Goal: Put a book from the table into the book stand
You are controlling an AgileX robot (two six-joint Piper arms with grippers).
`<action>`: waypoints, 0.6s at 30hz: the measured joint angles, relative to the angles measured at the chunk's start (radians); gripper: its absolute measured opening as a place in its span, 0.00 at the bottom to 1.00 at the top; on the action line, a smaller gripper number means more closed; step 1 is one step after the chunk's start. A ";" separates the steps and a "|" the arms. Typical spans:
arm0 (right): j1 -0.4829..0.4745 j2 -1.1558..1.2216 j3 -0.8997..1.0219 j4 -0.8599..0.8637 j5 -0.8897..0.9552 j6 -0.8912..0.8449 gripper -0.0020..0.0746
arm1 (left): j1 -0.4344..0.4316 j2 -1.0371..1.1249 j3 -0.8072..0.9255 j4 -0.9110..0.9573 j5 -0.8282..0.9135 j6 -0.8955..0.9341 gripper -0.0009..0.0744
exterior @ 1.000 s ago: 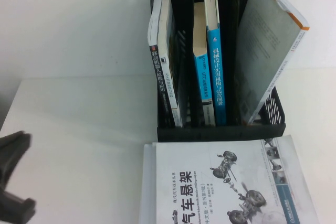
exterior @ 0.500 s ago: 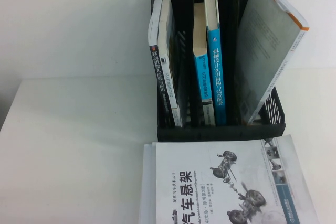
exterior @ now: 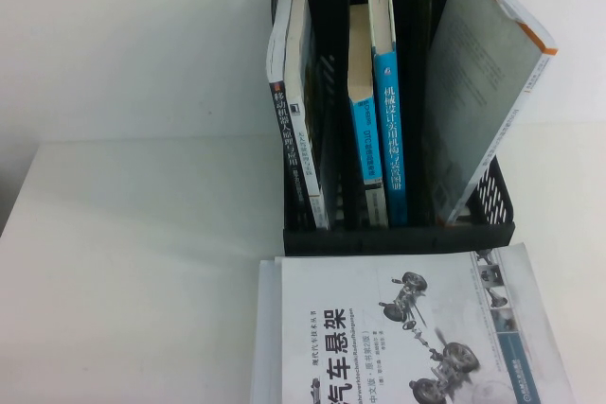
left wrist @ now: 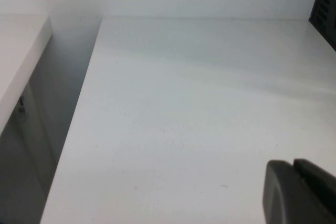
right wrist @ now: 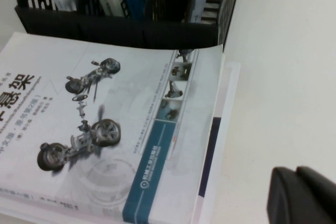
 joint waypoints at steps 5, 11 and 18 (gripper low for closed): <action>0.000 0.000 0.000 0.000 0.011 0.000 0.02 | 0.000 0.000 0.000 0.000 0.002 0.000 0.01; 0.000 0.000 0.000 0.000 0.011 0.000 0.02 | 0.000 0.000 0.000 0.000 0.003 0.002 0.01; 0.000 0.000 0.000 0.000 0.011 0.000 0.02 | 0.000 0.000 -0.002 0.000 0.007 0.002 0.01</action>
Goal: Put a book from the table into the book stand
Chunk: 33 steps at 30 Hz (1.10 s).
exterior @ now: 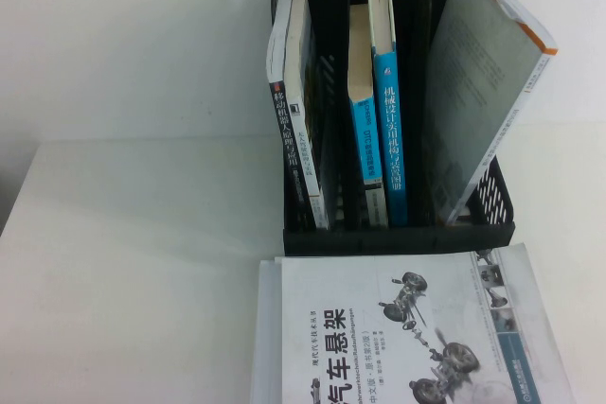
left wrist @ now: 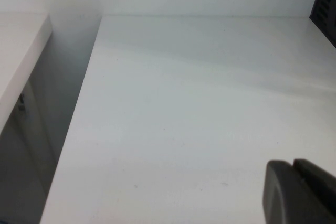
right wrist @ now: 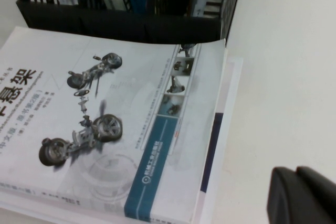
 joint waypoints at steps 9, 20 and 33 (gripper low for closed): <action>0.000 0.000 0.000 -0.010 0.000 0.000 0.02 | 0.000 0.000 0.000 0.000 0.002 0.004 0.01; -0.016 -0.118 0.102 -0.298 -0.206 0.219 0.02 | 0.002 0.000 0.000 0.000 0.004 0.004 0.01; -0.019 -0.317 0.278 -0.417 -0.209 0.429 0.02 | 0.002 0.000 0.000 0.000 0.007 0.002 0.01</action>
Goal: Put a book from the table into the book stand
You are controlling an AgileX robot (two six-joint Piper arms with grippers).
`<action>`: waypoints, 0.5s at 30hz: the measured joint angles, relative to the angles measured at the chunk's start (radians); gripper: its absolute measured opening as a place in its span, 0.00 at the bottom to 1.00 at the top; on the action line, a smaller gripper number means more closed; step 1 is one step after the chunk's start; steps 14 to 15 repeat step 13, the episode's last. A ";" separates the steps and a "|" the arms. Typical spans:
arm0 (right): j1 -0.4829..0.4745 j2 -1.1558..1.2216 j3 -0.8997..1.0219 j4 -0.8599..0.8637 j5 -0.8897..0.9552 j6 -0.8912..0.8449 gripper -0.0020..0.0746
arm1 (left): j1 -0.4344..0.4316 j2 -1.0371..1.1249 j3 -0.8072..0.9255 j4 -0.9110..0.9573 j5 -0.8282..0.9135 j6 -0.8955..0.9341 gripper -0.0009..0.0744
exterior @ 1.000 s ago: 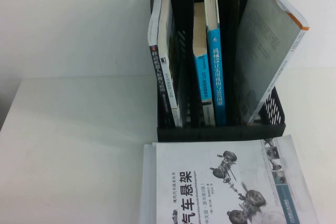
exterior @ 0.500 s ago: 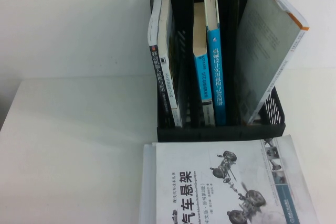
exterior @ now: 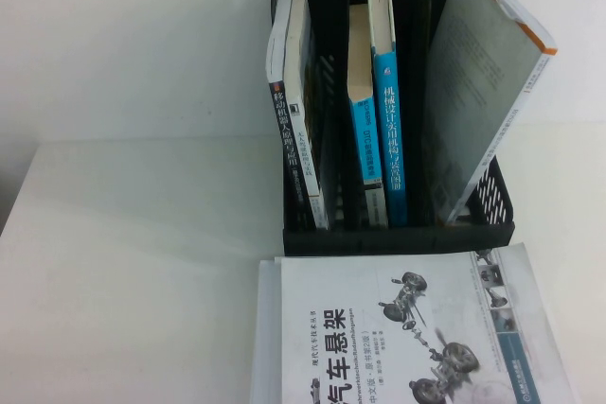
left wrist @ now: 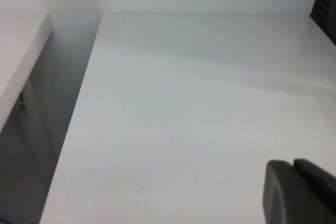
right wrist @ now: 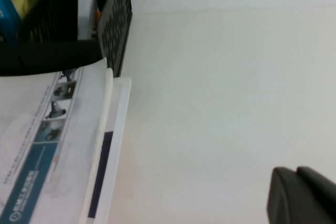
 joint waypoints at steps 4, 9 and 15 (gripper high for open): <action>0.000 0.000 0.000 -0.014 -0.001 0.013 0.02 | 0.000 0.000 0.000 0.000 0.000 0.000 0.01; 0.000 0.000 0.000 -0.020 -0.002 0.013 0.02 | 0.000 0.000 0.000 0.000 0.000 0.000 0.01; 0.000 0.000 0.000 -0.022 -0.002 0.015 0.02 | 0.000 0.000 0.000 0.000 0.000 0.000 0.01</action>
